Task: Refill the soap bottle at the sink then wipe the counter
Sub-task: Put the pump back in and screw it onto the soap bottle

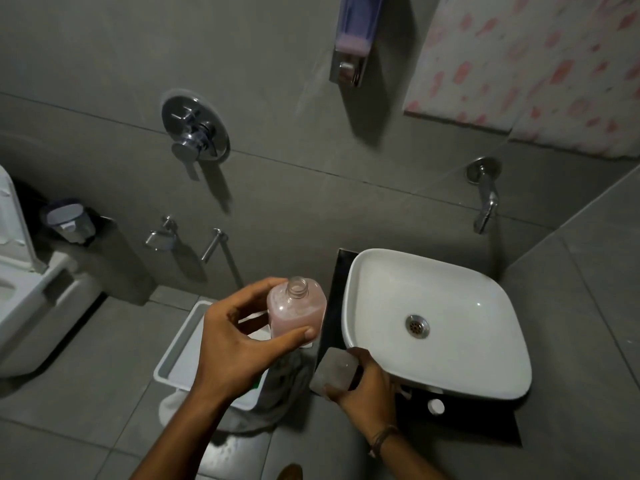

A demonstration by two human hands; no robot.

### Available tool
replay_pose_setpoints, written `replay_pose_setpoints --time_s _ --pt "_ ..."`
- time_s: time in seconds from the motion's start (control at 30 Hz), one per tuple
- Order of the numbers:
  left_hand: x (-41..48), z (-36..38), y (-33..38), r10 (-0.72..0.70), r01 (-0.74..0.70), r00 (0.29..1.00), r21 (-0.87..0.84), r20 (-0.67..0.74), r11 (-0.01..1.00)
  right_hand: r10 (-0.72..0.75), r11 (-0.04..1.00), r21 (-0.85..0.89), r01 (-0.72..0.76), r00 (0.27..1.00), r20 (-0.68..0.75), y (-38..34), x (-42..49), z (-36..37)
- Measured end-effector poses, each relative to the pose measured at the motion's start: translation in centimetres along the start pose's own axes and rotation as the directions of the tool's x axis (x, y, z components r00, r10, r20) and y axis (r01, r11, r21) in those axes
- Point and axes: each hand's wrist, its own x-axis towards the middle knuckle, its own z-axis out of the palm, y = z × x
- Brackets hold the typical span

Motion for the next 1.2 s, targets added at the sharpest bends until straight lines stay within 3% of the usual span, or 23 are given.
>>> replay_pose_setpoints --time_s 0.2,0.53,0.9,1.2 --pt "0.0 -0.3 -0.5 0.009 -0.009 1.0 -0.003 0.02 1.0 0.11 0.994 0.004 -0.11 0.986 -0.123 0.3 -0.5 2.6" --pt "0.3 0.0 -1.0 -0.005 0.006 0.999 -0.01 0.052 1.0 0.112 0.99 -0.058 -0.126 0.972 -0.205 0.3 -0.1 4.3" --pt "0.0 1.2 -0.8 -0.016 0.02 0.994 -0.037 0.112 0.999 0.004 0.986 -0.161 -0.033 0.984 -0.178 1.9 -0.2 3.9" --pt "-0.4 3.4 -1.2 -0.043 0.058 0.985 -0.085 0.167 0.995 0.04 0.987 -0.151 -0.058 0.992 -0.118 5.5 -2.5 1.8"
